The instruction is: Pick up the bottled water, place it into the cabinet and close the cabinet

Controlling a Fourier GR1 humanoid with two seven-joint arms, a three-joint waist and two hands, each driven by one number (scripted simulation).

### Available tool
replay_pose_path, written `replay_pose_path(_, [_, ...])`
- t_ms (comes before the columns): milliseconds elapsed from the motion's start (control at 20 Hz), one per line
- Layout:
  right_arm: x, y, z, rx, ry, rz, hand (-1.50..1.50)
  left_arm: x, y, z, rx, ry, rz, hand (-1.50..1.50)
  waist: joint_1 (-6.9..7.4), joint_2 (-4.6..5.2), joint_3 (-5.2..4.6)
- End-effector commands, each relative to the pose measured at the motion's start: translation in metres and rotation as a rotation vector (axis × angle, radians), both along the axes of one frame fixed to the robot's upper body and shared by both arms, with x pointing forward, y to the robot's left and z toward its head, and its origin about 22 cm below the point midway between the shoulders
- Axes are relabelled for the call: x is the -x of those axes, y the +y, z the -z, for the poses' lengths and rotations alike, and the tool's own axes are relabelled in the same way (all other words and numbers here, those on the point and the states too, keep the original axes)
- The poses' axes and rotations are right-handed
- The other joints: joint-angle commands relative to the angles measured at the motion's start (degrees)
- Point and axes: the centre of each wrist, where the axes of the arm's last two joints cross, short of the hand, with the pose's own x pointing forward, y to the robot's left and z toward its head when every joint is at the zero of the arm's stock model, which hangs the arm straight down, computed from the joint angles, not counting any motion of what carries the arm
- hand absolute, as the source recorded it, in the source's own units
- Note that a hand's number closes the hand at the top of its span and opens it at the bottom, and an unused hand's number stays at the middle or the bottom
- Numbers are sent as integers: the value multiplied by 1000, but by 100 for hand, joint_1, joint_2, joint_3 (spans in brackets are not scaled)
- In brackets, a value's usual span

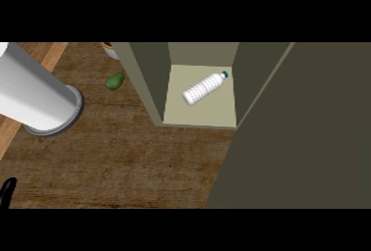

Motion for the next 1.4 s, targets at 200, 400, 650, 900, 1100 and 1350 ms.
replay_pose_path(200, [-16, 68, -21, -257, 59, -103, 150, 14, 23, -10, 5, -2, 16, -150, 81, -27, -28])
replay_pose_path(400, [-47, 81, -32, -240, 75, -94, 150, 21, 51, -10, -17, -11, 12, -150, 21, -16, -22])
replay_pose_path(650, [-86, 101, -38, -265, 93, -60, 150, 31, 63, -15, -2, -12, -17, -150, -7, -7, -11])
replay_pose_path(900, [-131, 103, -51, -325, 131, -32, 150, 36, 76, -9, 24, 4, -6, -150, -65, 1, -8])
replay_pose_path(1100, [-160, 95, -62, -373, 168, -44, 150, 48, 94, -9, 28, 4, -29, -150, -50, -9, -8])
replay_pose_path(1350, [-204, 64, -61, -383, 179, -25, 150, 55, 95, -9, 17, -17, -20, -150, -138, -17, -7])
